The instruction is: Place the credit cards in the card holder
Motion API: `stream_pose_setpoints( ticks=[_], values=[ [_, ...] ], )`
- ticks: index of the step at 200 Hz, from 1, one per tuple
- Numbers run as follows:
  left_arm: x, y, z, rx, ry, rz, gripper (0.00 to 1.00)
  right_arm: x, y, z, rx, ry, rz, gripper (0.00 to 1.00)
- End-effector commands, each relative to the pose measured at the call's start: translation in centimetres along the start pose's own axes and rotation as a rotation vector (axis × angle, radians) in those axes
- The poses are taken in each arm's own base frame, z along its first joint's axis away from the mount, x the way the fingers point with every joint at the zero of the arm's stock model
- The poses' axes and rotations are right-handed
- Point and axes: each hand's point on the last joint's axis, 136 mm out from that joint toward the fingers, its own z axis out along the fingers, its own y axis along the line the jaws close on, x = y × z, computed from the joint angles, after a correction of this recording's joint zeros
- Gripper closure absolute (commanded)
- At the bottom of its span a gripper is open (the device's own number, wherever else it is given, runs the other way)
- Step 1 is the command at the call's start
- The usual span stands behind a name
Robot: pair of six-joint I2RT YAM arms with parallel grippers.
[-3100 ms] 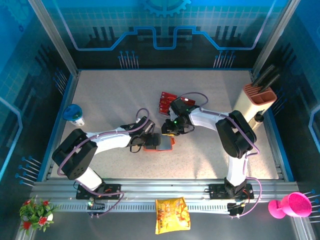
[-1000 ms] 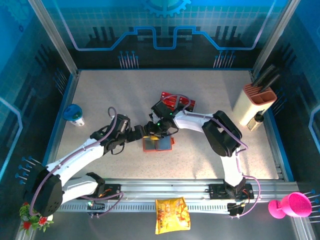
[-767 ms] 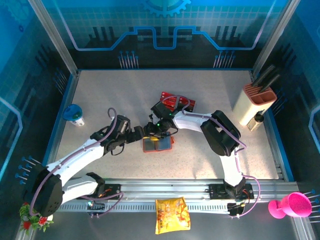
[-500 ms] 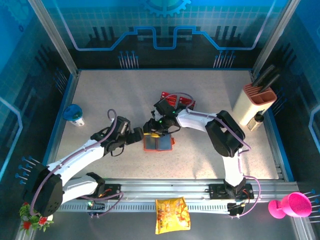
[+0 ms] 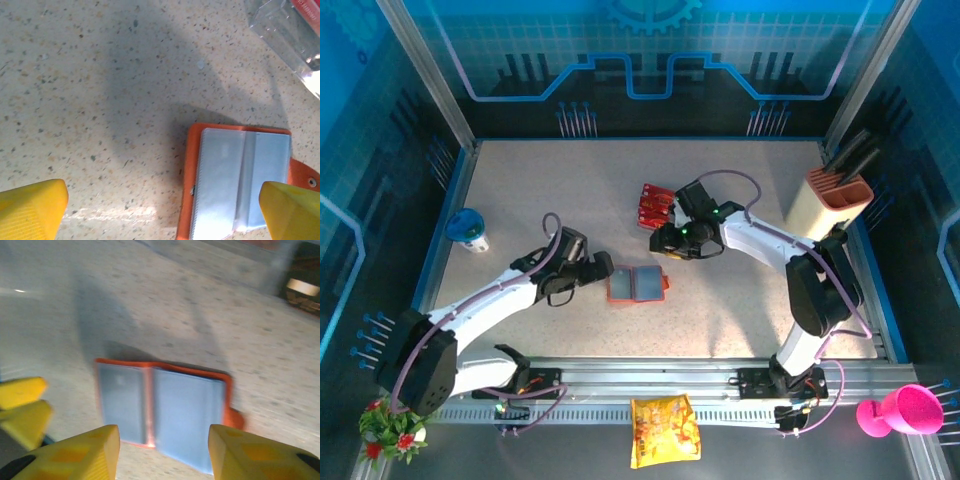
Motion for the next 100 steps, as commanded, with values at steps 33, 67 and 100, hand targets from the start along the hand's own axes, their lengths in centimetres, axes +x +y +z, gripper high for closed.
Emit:
stream_pose_setpoints(
  ticks=[33,67,100],
  values=[
    [-1.8,-2.8,0.9,0.041,0.010,0.027,0.01,3.4,-5.1,1.3,0.221,0.131,-0.088,0.50],
    [-2.0,-3.7,1.7,0.044,0.034,0.047,0.01,3.6,-4.3,2.7,0.213,0.152,-0.099,0.51],
    [-1.7,-4.1,2.3,0.046,0.059,0.066,0.01,3.7,-4.2,4.1,0.224,0.175,-0.106,0.56]
  ],
)
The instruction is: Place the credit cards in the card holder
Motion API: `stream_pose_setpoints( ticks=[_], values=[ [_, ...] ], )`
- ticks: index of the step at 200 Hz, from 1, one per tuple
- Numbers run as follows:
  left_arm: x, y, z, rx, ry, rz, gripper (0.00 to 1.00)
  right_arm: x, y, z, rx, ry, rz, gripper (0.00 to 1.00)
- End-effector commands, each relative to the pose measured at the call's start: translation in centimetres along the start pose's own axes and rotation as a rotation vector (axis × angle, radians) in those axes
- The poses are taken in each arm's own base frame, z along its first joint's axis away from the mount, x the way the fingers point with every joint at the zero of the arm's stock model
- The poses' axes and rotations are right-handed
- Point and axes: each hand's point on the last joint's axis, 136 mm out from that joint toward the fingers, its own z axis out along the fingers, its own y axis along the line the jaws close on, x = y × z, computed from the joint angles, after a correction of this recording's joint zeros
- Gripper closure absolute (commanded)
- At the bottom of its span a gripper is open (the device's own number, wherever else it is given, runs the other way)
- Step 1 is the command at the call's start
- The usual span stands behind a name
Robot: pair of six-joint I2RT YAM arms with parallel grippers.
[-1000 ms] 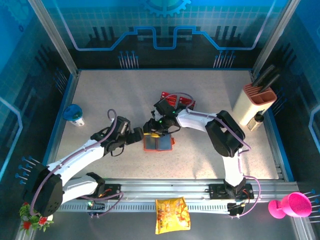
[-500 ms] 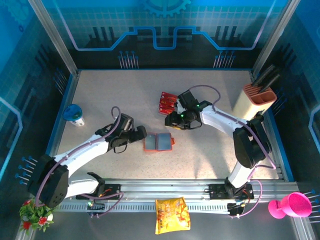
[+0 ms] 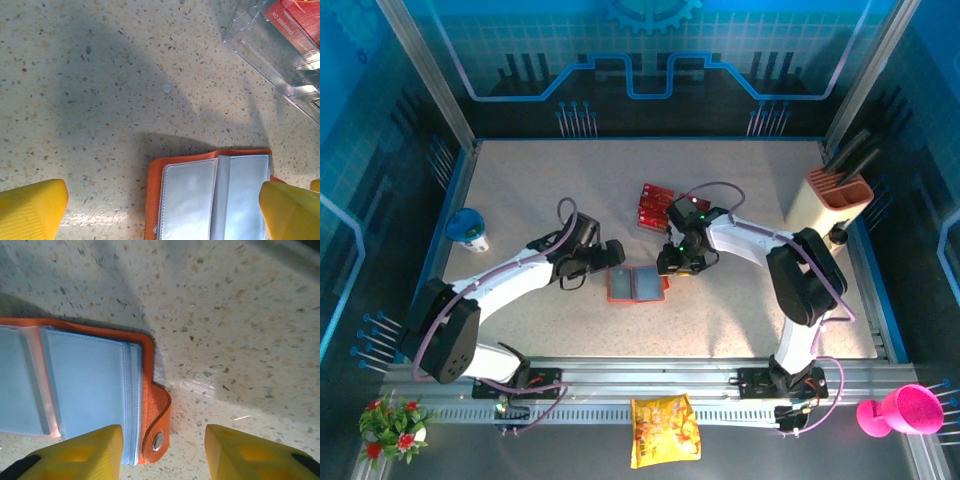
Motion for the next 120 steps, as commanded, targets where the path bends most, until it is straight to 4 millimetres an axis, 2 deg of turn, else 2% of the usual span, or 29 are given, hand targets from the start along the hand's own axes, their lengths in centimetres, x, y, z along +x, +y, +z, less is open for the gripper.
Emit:
stream_pose_setpoints(
  ticks=[1,15,35,53,104,111,120],
  values=[
    [-0.2,-1.5,0.1,0.035,0.018,0.039,0.01,-0.1,0.3,0.6,0.020,0.022,-0.017,0.57],
    [0.0,-1.7,0.3,0.038,0.030,0.045,0.01,-0.1,0.0,0.9,0.032,0.025,-0.013,0.66],
    [0.3,-2.0,0.7,0.042,0.045,0.055,0.01,-0.1,-0.9,0.9,0.056,0.020,0.004,0.87],
    [0.5,-2.3,0.9,0.048,0.055,0.067,0.01,0.2,-2.0,0.6,0.076,0.011,0.028,0.97],
    [1.4,-2.7,1.7,0.054,0.082,0.088,0.01,1.7,-4.6,0.0,0.108,-0.003,0.094,1.00],
    [1.4,-2.6,1.8,0.054,0.084,0.088,0.01,1.9,-5.0,-0.1,0.115,-0.004,0.102,0.98],
    [1.5,-2.6,1.8,0.054,0.084,0.090,0.01,2.1,-5.1,-0.2,0.112,-0.011,0.109,0.88]
  ],
)
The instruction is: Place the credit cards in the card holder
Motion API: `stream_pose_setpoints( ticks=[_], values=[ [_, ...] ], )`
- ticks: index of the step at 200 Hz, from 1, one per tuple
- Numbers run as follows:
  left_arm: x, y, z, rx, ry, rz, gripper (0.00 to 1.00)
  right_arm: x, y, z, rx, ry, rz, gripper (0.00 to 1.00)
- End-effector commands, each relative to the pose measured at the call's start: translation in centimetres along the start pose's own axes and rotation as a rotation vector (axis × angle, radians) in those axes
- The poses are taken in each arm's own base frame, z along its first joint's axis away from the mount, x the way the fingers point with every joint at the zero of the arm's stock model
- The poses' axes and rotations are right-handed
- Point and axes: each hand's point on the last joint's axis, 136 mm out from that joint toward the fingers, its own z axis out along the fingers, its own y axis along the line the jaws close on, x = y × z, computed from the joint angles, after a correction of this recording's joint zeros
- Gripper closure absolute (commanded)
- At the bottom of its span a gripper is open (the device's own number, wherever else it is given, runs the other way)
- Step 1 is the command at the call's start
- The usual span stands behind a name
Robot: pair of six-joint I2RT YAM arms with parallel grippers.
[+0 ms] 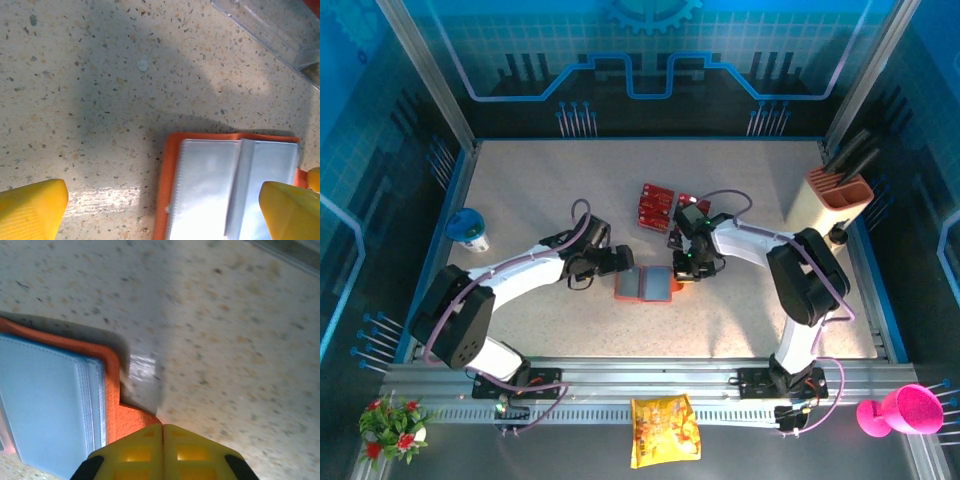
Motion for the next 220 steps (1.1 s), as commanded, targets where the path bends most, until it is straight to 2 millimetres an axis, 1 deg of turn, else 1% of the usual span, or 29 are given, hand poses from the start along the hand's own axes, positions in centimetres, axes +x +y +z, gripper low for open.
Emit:
stream_pose_setpoints(
  ticks=[1,8,13,20,29,34,55,78,92,110,135,160,187,220],
  values=[
    [-0.5,-1.4,0.0,0.043,-0.002,0.032,0.01,0.6,-1.4,-0.6,0.030,-0.017,0.037,0.87],
    [-0.4,-1.4,0.1,0.043,0.000,0.033,0.01,0.5,-1.3,-0.8,0.016,-0.026,0.036,0.76],
    [-0.4,-1.4,0.1,0.044,0.000,0.032,0.01,0.4,-1.2,-1.0,0.005,-0.034,0.032,0.71],
    [-0.4,-1.4,0.1,0.044,0.001,0.034,0.01,0.2,-1.0,-1.4,-0.007,-0.047,0.028,0.66],
    [-0.4,-1.5,0.1,0.044,0.001,0.036,0.01,-0.2,-0.6,-2.4,-0.028,-0.072,0.016,0.62],
    [-0.5,-1.5,0.1,0.045,-0.001,0.038,0.01,-0.5,-0.4,-2.9,-0.038,-0.089,0.004,0.61],
    [-0.6,-1.5,0.1,0.045,-0.003,0.039,0.01,-2.3,0.4,-6.4,-0.069,-0.183,-0.049,0.55],
    [-0.5,-1.5,0.2,0.045,-0.004,0.036,0.01,-4.8,0.7,-9.9,-0.056,-0.269,-0.148,0.53],
    [-0.5,-1.5,0.1,0.046,-0.006,0.033,0.01,-6.2,0.7,-11.3,-0.024,-0.295,-0.213,0.53],
    [-0.5,-1.3,-0.2,0.047,-0.012,0.029,0.01,-7.9,0.9,-12.3,0.024,-0.303,-0.298,0.53],
    [-0.4,-1.0,-0.6,0.037,-0.021,0.024,0.01,-9.7,1.1,-12.7,0.079,-0.310,-0.373,0.54],
    [-0.3,-0.7,-1.1,0.032,-0.035,0.017,0.01,-10.7,0.9,-12.0,0.125,-0.282,-0.410,0.55],
    [-0.1,-0.1,-1.2,0.025,-0.049,0.007,0.01,-10.8,1.0,-10.5,0.178,-0.243,-0.470,0.57],
    [0.3,0.3,-1.0,0.020,-0.042,0.001,0.01,-10.4,0.8,-8.9,0.263,-0.200,-0.539,0.58]
  ],
)
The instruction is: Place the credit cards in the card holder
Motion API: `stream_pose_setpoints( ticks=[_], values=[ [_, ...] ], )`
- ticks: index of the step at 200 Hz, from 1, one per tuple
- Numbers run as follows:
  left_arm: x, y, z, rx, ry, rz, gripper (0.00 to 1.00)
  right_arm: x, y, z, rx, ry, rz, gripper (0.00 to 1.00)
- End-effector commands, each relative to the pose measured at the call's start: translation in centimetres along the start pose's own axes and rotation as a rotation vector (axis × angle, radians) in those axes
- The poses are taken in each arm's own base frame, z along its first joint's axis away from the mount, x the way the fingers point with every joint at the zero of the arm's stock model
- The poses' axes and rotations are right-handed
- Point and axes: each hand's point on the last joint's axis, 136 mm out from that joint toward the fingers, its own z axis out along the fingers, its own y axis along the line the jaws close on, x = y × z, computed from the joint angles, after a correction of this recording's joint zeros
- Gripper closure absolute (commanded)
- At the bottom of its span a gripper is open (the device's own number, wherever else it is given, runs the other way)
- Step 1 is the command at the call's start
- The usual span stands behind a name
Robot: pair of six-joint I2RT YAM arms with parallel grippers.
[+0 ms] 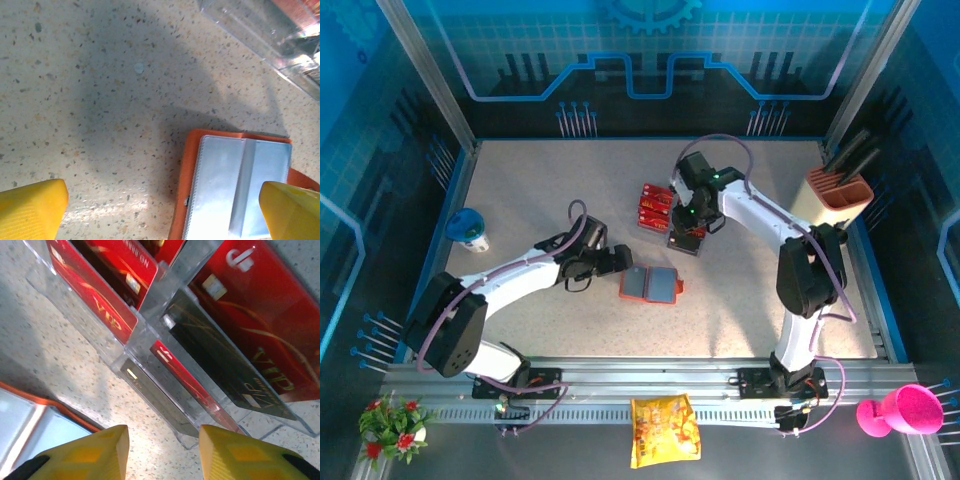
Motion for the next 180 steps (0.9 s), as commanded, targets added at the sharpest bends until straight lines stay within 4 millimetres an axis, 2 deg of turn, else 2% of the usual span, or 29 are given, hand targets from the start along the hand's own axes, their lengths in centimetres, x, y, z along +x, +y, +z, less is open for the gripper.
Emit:
stream_pose_setpoints(
  ticks=[1,80,115,180],
  values=[
    [0.3,0.3,-0.1,-0.007,-0.009,-0.001,0.01,0.5,0.2,0.2,0.067,0.045,-0.104,0.58],
    [0.8,0.7,0.0,-0.010,0.001,-0.004,0.01,0.4,0.2,2.7,0.281,0.106,-0.280,0.59],
    [0.9,0.8,-0.2,-0.013,0.002,-0.001,0.01,0.2,-0.2,3.2,0.310,0.109,-0.295,0.60],
    [0.9,0.8,-0.2,-0.014,0.006,-0.002,0.01,0.8,0.3,4.9,0.280,0.145,-0.311,0.62]
  ],
)
